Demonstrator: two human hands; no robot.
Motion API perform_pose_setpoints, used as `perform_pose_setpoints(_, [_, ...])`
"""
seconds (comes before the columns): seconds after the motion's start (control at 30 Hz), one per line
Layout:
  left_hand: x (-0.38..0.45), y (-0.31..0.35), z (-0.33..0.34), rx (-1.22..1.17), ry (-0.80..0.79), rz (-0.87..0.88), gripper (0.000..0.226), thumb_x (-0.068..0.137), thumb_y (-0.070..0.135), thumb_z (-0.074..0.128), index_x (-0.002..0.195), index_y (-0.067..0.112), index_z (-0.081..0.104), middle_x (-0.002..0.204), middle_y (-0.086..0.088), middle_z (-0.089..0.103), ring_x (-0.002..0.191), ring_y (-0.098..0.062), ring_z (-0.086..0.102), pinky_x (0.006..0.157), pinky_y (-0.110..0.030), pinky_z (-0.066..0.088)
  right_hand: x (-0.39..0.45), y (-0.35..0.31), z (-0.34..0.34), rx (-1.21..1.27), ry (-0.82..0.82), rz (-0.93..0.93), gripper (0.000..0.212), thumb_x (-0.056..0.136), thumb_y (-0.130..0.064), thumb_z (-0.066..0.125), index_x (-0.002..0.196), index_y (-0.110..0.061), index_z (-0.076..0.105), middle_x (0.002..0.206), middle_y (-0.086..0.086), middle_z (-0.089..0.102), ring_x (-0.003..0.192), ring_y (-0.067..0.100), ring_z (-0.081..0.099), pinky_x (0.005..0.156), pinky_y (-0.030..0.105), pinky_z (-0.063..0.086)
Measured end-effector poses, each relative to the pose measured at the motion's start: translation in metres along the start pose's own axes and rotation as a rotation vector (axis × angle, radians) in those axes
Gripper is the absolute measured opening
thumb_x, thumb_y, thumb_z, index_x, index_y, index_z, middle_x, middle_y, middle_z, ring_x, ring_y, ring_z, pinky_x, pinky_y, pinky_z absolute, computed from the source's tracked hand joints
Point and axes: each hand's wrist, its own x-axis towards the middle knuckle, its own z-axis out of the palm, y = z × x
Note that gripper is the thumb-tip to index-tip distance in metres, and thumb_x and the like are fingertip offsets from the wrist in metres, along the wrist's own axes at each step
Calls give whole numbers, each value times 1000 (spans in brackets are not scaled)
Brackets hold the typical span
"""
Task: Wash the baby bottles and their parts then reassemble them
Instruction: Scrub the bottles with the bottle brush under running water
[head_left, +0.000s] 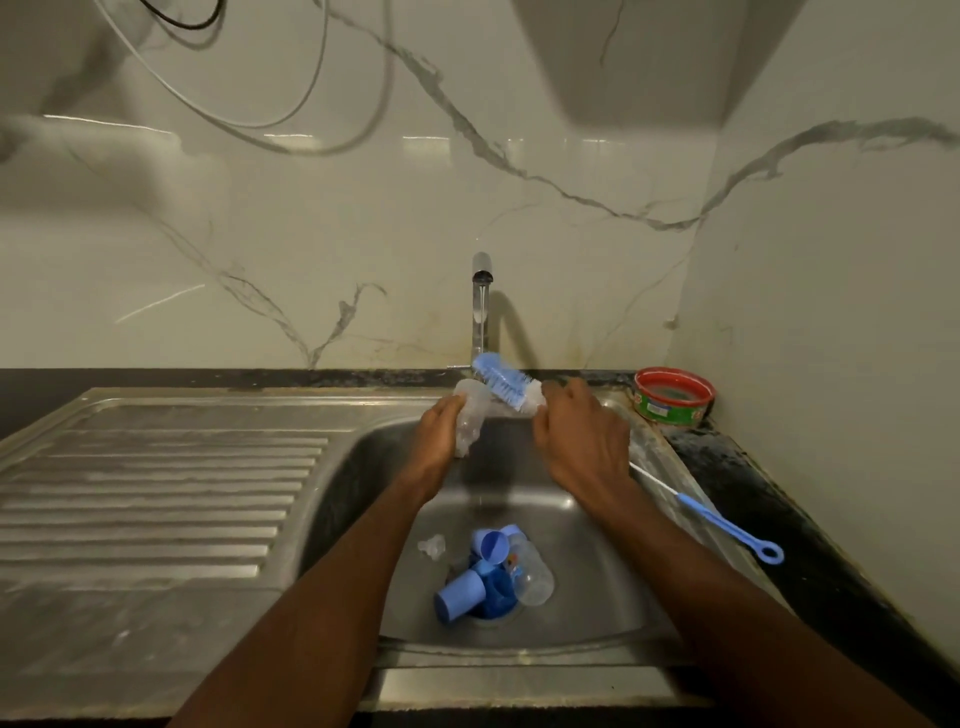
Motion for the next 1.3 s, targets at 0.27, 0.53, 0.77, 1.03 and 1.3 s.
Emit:
perform_pose_setpoints(0.27, [-20, 8, 19, -445, -195, -170, 48, 105, 35, 33, 117, 0, 63, 96, -19, 64, 70, -20, 59, 65, -32, 45, 3, -6, 7, 5, -51, -72, 22, 100, -28, 55, 121, -20, 59, 117, 3, 50, 79, 18, 58, 67, 34, 52])
perform_pose_setpoints(0.53, [-2, 2, 14, -628, -215, -196, 47, 105, 41, 43, 126, 1, 59, 111, -22, 67, 88, -27, 68, 73, -33, 59, -15, -5, 6, 126, -119, -237, 23, 102, -32, 51, 120, -25, 64, 99, -5, 38, 79, 14, 50, 65, 28, 41])
perform_pose_setpoints(0.77, [-6, 6, 25, -549, -191, -180, 43, 105, 35, 37, 109, 1, 64, 95, -18, 65, 76, -21, 61, 72, -31, 50, 0, -2, 7, 167, -25, -171, 17, 99, -27, 55, 111, -23, 67, 94, -6, 39, 81, 16, 52, 65, 30, 36])
perform_pose_setpoints(1.03, [-10, 8, 17, -496, -216, -208, 44, 102, 32, 41, 122, -2, 59, 96, -21, 70, 74, -24, 64, 71, -33, 49, 5, 4, 3, 97, 7, -51, 22, 99, -28, 56, 117, -23, 68, 103, -1, 50, 87, 20, 58, 67, 33, 45])
perform_pose_setpoints(1.3, [-12, 8, 12, -487, -165, -74, 27, 101, 31, 52, 111, 10, 65, 100, -15, 71, 84, -23, 63, 73, -31, 47, -15, 0, -2, 106, -12, -108, 24, 100, -33, 54, 119, -25, 66, 102, -3, 49, 81, 15, 55, 66, 31, 47])
